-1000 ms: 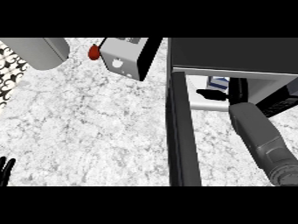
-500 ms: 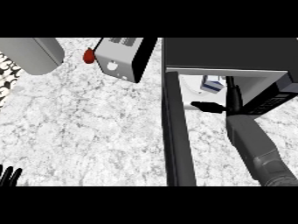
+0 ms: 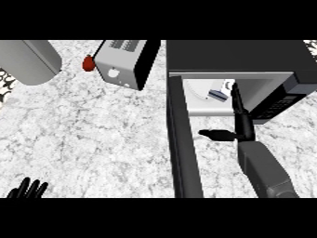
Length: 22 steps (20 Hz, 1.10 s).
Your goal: Pick up the milk, place it into the microwave and close the microwave
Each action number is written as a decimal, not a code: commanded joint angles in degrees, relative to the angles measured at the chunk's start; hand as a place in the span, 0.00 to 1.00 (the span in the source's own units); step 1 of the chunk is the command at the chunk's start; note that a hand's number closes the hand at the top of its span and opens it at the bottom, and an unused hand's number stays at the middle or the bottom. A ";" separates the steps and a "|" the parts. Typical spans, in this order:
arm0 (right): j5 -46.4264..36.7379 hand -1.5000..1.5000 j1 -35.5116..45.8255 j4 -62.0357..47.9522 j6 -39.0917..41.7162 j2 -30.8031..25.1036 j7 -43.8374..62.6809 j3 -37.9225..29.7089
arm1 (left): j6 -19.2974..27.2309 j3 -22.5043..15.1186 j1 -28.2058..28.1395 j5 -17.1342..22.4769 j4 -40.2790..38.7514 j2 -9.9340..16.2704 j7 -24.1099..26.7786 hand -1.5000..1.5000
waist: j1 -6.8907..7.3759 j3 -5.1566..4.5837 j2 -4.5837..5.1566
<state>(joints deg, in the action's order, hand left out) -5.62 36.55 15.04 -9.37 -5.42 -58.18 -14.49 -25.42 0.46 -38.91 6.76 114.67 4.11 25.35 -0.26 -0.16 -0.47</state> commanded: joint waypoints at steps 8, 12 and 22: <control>0.94 0.00 -19.44 17.58 11.27 2.30 -2.23 5.86 | -1.05 -7.46 4.98 -6.92 -1.78 -0.49 -1.94 0.00 | -1.75 0.02 -0.22; 4.75 0.00 -27.33 26.66 17.75 0.50 -0.83 5.64 | 0.74 -12.07 6.36 -11.21 -0.12 -2.09 -5.28 1.00 | -2.35 0.02 -0.26; 14.65 0.00 -45.07 54.58 26.77 -4.70 10.69 5.26 | 6.27 -19.97 20.00 -20.30 -6.11 -4.08 -13.32 1.00 | -1.04 0.08 0.25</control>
<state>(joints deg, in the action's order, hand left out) 5.34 -2.36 60.35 12.78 -7.70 -51.11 -8.62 -20.72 -16.63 -23.03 -9.98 110.38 0.46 14.94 -1.57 -0.09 -0.32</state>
